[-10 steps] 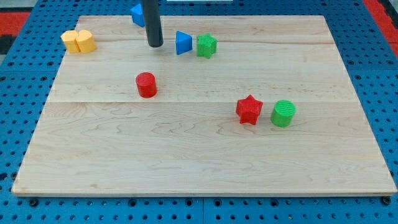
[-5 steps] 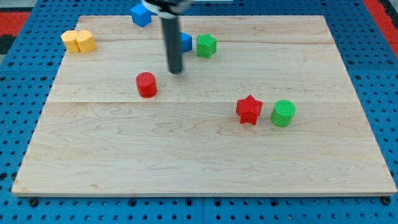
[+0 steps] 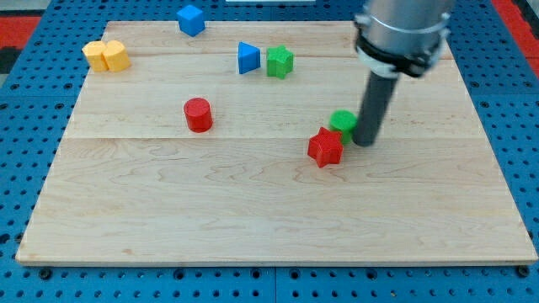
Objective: Push green circle towards the green star
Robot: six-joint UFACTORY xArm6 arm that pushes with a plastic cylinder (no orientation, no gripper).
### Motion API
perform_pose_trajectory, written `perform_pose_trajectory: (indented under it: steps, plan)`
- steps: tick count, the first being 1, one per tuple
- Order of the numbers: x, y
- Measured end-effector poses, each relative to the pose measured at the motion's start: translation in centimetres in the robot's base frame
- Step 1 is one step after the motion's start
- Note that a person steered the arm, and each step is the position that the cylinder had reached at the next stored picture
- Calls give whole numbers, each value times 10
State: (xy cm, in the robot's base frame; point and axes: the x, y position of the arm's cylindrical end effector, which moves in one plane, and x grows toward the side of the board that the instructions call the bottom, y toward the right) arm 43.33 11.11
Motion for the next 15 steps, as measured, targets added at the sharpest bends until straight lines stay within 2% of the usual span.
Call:
perform_pose_trajectory:
  steps: [1,2,3,7,9,12,14,15]
  plan:
    - [-1,-17]
    - [15,-62]
    - [10,-78]
    - [-76,-47]
    - [-66,-21]
    - [-100,-5]
    - [-112,32]
    - [-141,25]
